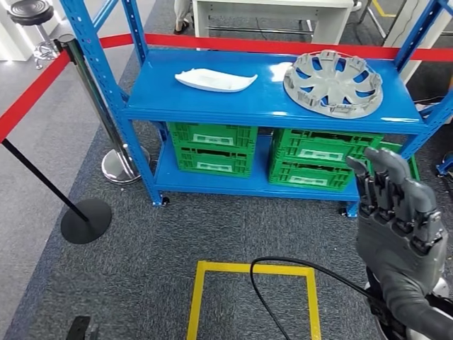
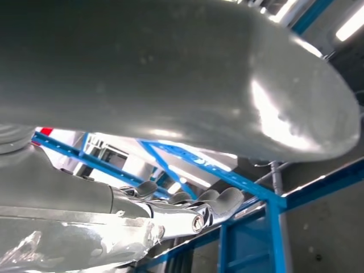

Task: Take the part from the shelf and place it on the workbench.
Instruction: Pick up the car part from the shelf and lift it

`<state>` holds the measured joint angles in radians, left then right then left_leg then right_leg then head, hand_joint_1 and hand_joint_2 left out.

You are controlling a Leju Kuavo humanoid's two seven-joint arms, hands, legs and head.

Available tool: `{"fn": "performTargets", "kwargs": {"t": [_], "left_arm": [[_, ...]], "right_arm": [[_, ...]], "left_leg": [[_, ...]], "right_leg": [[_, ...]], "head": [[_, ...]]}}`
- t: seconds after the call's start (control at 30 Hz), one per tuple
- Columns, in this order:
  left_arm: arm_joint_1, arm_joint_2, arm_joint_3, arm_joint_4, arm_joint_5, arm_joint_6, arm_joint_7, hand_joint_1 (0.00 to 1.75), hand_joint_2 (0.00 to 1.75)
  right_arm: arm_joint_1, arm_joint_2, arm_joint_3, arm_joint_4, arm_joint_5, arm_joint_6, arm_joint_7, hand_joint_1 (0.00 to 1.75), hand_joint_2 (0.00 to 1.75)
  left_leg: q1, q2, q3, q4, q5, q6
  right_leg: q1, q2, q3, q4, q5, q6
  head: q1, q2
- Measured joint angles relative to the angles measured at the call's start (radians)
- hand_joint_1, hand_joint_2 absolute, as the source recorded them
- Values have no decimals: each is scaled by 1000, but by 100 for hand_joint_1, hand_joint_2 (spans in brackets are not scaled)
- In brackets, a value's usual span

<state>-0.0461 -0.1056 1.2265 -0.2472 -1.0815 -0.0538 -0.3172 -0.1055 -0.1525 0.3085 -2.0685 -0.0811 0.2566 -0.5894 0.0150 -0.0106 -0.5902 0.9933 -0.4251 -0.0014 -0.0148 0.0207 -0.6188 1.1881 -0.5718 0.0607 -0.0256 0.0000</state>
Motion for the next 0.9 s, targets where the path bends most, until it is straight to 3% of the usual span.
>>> {"fn": "performTargets", "kwargs": {"t": [0.07,0.1,0.13,0.2,0.23,0.3,0.4,0.47,0.53,0.57,0.6,0.63,0.7,0.73,0.8,0.9], "left_arm": [[1,1,0,0,-1,0,-1,0,0],[1,2,1,0,-1,0,-1,0,0],[1,2,1,0,-1,0,-1,0,0],[0,2,1,0,-2,1,-2,0,0],[0,3,1,0,-2,1,-3,0,0],[1,4,1,0,-2,2,-3,0,0],[-3,5,2,0,-4,2,-5,0,0],[-5,3,2,0,-4,2,-6,0,0],[-3,1,2,0,-5,2,-7,0,0],[-1,1,2,0,-5,2,-8,0,0],[1,1,2,0,-6,2,-8,0,0],[2,2,2,0,-7,2,-8,0,0],[3,2,2,0,-8,2,-9,0,0],[4,3,2,0,-8,2,-10,0,0],[4,5,2,0,-8,2,-10,0,0],[4,6,2,0,-10,2,-12,0,0]], "right_arm": [[1,2,1,6,-6,4,8,0,0],[2,2,1,9,-7,5,14,0,0],[2,2,1,12,-7,6,19,0,0],[2,3,2,16,-6,6,25,0,0],[2,3,1,18,-5,6,24,0,0],[2,2,1,20,-5,7,21,0,0],[1,4,-1,21,-5,8,19,0,0],[0,5,-1,21,-4,8,17,0,0],[1,6,-1,22,-3,8,17,0,0],[2,6,-1,23,-2,8,17,0,0],[3,6,-1,23,-2,9,17,0,0],[4,6,-1,23,-2,9,17,0,0],[4,6,-2,24,-2,11,16,0,0],[4,6,-2,24,-2,11,16,0,0],[7,6,-3,24,-1,11,16,0,0],[9,6,-5,24,-1,12,14,0,0]], "left_leg": [[-4,10,16,0,-15,2],[-5,12,26,0,-22,2],[-6,13,37,0,-31,0],[-7,14,60,1,-49,-7],[-9,14,68,1,-58,-11],[-11,13,77,-2,-71,-22],[-6,14,87,1,-85,-39],[-5,14,43,88,-116,-46],[-6,14,-59,236,-150,-49],[-6,14,-107,288,-149,-49],[-6,14,-139,306,-127,-47],[-7,13,-150,282,-83,-44],[-9,13,-125,153,31,-35],[-12,13,-104,87,63,-30],[-18,12,-76,16,66,-21],[-17,11,-42,-15,43,-5]], "right_leg": [[0,-7,-77,112,-22,1],[0,-9,-91,116,-3,0],[0,-11,-83,77,35,-1],[0,-19,-31,-59,119,-3],[1,-22,-6,-114,142,-6],[5,-26,15,-156,143,-16],[6,-18,30,-161,130,-37],[3,-16,52,-164,117,-50],[4,-12,71,-164,98,-57],[4,-9,81,-164,89,-58],[5,-5,94,-165,78,-57],[4,-2,109,-165,66,-56],[3,3,141,-167,39,-49],[3,6,154,-169,24,-44],[3,9,175,-181,11,-31],[3,4,195,-179,29,-13]], "head": [[0,0],[0,0],[0,0],[2,0],[3,0],[2,0],[-3,0],[-8,0],[-12,0],[-12,0],[-12,0],[-12,0],[-12,0],[-12,0],[-12,0],[-9,0]]}}
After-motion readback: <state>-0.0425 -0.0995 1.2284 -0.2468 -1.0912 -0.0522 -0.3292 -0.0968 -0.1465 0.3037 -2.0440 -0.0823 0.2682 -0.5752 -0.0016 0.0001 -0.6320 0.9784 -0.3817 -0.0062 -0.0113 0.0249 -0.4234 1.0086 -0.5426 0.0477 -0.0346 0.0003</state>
